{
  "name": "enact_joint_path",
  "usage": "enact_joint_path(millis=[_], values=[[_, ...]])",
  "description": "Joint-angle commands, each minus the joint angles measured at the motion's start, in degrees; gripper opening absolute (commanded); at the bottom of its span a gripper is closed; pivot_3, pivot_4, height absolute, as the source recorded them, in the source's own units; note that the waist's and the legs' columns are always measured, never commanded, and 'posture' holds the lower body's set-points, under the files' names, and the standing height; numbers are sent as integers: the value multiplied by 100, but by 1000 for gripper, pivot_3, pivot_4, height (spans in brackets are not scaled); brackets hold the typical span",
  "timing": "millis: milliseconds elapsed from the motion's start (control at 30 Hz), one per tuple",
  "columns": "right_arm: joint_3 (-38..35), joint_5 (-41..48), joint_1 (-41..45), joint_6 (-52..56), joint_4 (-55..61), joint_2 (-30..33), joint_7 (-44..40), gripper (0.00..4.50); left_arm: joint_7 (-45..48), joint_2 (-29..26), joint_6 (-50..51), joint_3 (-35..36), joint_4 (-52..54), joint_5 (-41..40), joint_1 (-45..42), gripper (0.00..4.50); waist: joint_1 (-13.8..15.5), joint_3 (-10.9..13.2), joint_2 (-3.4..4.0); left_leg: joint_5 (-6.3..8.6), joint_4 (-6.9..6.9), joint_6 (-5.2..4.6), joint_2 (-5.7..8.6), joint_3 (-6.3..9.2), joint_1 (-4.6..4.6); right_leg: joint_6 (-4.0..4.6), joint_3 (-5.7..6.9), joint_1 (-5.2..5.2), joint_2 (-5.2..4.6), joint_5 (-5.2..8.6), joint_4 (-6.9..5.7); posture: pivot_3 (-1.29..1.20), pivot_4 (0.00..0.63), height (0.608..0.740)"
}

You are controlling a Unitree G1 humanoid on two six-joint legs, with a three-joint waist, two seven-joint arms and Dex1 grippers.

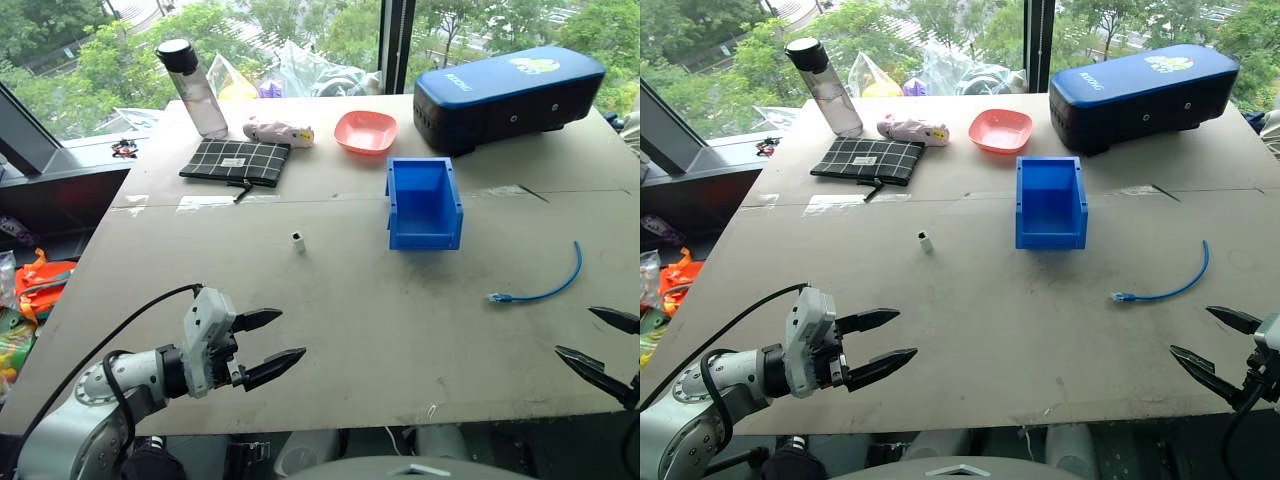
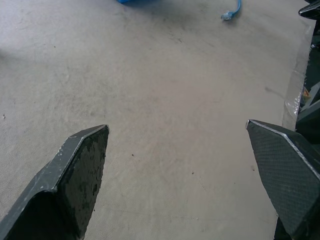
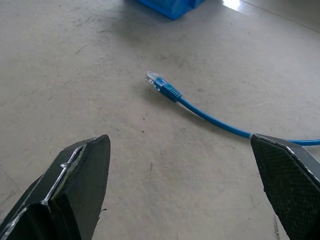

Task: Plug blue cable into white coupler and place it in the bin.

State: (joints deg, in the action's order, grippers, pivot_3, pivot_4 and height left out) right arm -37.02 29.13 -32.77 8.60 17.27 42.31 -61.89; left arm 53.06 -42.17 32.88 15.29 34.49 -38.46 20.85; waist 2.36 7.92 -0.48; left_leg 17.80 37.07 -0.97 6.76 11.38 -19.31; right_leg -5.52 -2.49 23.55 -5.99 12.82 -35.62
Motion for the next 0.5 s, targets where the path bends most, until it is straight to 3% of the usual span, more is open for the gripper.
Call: enact_joint_path(millis=[33,133,233,367,500], values=[[-58,302,292,449,453,235,230,4500,104,75,-245,37,242,-136,45,4472,-1,0,0,0,0,0,0,0,0,0,0,0,0,0,0,0,150,740],[461,464,961,1328,1105,808,544,4500,181,217,-372,-71,464,-292,27,4472,-72,12,15,0,2,-2,0,-17,-2,3,-21,1,0,0,0,0,150,740],[1067,358,1622,1717,975,1326,387,4500,332,106,-386,-233,631,-331,-82,4472,-85,7,0,0,7,-1,-3,-19,2,1,-6,-4,3,0,-1,0,150,740],[2135,205,2875,1926,256,1705,-76,4500,587,-94,-516,-517,739,-203,-342,4472,6,10,-6,-12,8,21,-3,-13,-10,3,20,-1,1,-2,10,0,150,740],[3301,-486,3914,1564,-804,1884,-778,4500,679,-211,-627,-650,811,-174,-476,4472,-10,11,-7,-12,11,21,-2,-15,-21,4,21,2,-1,-3,25,0,150,740]])
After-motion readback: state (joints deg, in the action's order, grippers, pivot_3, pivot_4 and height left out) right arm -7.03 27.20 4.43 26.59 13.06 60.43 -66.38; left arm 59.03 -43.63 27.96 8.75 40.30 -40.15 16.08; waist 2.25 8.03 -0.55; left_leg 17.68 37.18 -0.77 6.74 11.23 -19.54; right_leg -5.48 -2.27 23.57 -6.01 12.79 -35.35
